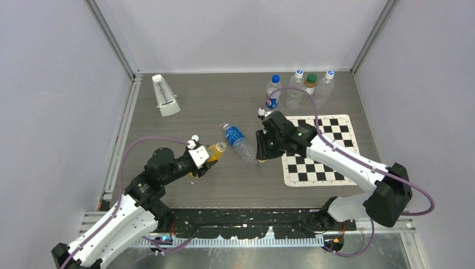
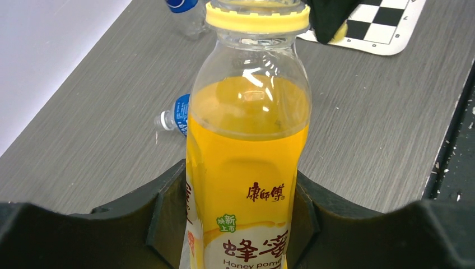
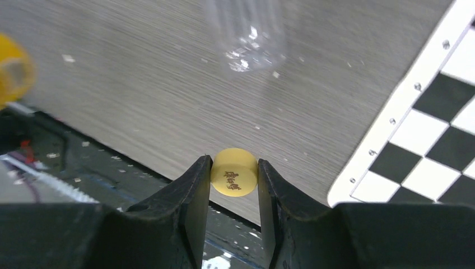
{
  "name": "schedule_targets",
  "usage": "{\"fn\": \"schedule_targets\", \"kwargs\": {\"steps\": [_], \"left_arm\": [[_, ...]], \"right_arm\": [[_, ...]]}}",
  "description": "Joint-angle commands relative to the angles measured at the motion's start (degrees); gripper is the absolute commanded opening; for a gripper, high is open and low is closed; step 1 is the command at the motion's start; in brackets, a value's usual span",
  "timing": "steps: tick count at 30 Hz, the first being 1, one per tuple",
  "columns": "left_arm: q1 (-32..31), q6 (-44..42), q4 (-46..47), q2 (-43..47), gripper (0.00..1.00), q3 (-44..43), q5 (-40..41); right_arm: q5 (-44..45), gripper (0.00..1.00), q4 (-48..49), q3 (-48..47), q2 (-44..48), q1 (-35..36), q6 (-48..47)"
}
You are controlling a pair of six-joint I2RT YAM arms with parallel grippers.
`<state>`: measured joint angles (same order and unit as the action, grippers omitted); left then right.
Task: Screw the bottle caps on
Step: Screw the bottle cap onto the plastic bottle.
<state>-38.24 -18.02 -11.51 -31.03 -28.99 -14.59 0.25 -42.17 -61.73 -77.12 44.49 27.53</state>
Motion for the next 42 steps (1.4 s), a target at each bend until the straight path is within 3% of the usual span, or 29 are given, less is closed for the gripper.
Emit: {"fn": "schedule_targets", "kwargs": {"steps": [1, 11, 14, 22, 42], "left_arm": [[0.1, -1.3, 0.9, -0.3, 0.08, 0.3, -4.5], [0.1, -1.3, -0.3, -1.8, 0.08, -0.5, -8.8], [0.0, -1.0, -0.7, -2.2, 0.08, -0.8, -8.8], [0.0, 0.7, -1.2, -3.9, 0.06, -1.8, -11.4], [0.0, 2.2, -1.3, -4.8, 0.04, -2.6, -13.9]], "right_arm": [[-8.2, 0.19, 0.6, -6.9, 4.2, -0.1, -5.1], [-20.8, 0.17, 3.8, -13.2, 8.1, 0.0, -16.3], [-25.1, 0.13, 6.1, -14.2, 8.1, 0.0, -16.8], [-35.2, 0.13, 5.7, -19.1, 3.8, 0.1, -17.6], [-36.5, 0.13, 8.9, -18.7, -0.8, 3.6, -19.0]]}}
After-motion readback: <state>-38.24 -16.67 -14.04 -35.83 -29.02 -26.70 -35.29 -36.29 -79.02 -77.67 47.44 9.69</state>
